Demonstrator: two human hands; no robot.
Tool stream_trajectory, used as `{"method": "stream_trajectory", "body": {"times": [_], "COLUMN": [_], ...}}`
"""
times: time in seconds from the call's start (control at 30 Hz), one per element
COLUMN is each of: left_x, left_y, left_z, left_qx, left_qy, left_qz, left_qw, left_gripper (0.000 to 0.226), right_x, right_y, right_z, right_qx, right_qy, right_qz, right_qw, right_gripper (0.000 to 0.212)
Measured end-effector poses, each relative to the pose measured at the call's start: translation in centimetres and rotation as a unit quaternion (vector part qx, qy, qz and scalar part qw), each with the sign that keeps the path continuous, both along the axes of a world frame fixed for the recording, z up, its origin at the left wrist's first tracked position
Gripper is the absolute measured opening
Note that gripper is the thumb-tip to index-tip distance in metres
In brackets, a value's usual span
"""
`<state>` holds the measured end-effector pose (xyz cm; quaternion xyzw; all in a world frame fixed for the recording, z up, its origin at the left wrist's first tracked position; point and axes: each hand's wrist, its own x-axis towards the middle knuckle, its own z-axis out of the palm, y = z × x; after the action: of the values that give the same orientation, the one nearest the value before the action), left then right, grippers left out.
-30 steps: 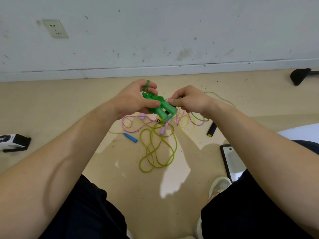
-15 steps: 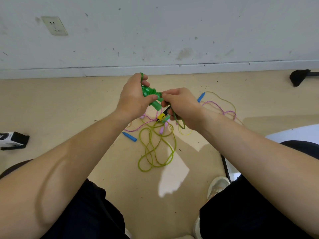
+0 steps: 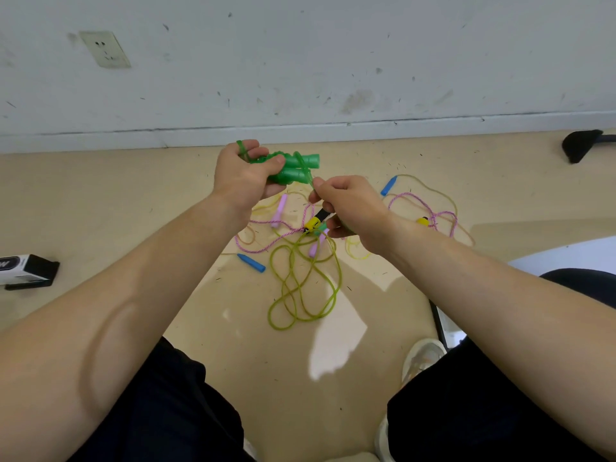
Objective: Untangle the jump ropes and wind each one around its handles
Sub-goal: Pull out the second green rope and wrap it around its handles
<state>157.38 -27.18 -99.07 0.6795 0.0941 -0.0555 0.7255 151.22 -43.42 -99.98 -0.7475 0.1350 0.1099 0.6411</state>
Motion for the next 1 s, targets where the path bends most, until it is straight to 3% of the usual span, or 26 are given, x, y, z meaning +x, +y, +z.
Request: {"method": "stream_trajectory", "body": {"times": [0.17, 0.37, 0.5, 0.67, 0.83, 1.0], "left_x": [0.4, 0.8, 1.0, 0.5, 0.4, 0.2], "left_y": [0.4, 1.3, 2.0, 2.1, 2.3, 2.1], "left_z": [0.6, 1.5, 2.1, 2.2, 2.1, 1.9], "left_qx": [-0.051, -0.041, -0.051, -0.055, -0.037, 0.011], "left_qy": [0.023, 0.01, 0.013, 0.041, 0.042, 0.023], "left_qz": [-0.038, -0.119, -0.188, -0.276, -0.345, -0.351], "left_qw": [0.998, 0.992, 0.981, 0.959, 0.937, 0.936], "left_gripper": [0.043, 0.045, 0.041, 0.043, 0.059, 0.056], "right_x": [0.7, 1.1, 1.5, 1.3, 1.2, 1.2], "right_y": [-1.1, -2.5, -3.4, -3.1, -3.1, -3.3], "right_z": [0.1, 0.7, 1.0, 0.8, 0.6, 0.6], "right_qx": [-0.046, 0.039, 0.042, 0.02, -0.011, -0.079], "right_qy": [-0.037, -0.027, -0.003, -0.02, -0.034, -0.055], "right_qz": [0.041, 0.128, 0.168, 0.197, 0.2, 0.189], "right_qw": [0.997, 0.991, 0.985, 0.98, 0.979, 0.977], "right_gripper": [0.033, 0.025, 0.025, 0.019, 0.011, 0.017]}}
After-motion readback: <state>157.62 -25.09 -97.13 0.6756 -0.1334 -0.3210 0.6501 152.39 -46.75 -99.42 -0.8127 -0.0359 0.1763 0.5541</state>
